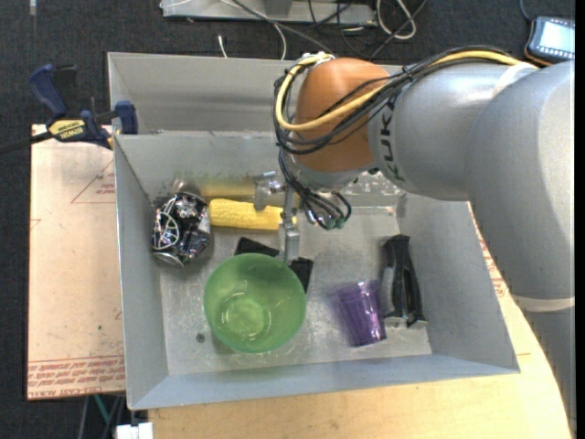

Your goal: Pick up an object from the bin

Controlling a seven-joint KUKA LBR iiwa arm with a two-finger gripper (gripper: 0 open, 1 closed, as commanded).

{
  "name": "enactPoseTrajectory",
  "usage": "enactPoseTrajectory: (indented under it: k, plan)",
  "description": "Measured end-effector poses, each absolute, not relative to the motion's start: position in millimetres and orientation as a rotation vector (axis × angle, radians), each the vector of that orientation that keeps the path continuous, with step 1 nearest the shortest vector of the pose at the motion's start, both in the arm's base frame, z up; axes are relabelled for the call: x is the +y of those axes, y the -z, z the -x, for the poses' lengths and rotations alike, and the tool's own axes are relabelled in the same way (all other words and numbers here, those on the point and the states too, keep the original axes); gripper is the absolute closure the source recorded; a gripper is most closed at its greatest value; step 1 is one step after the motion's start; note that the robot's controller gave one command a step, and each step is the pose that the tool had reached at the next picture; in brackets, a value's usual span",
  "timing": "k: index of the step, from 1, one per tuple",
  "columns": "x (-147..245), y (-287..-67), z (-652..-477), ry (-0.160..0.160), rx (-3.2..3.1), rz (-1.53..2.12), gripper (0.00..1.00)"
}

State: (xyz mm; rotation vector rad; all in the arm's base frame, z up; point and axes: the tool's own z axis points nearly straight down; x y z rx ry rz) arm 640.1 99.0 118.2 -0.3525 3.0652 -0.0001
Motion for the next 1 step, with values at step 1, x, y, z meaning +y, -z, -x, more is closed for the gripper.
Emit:
enactPoseTrajectory:
  k: [1]
  plan:
    - [72.0, -77.2, -643.1, -0.005, 3.058, 0.339, 0.00]
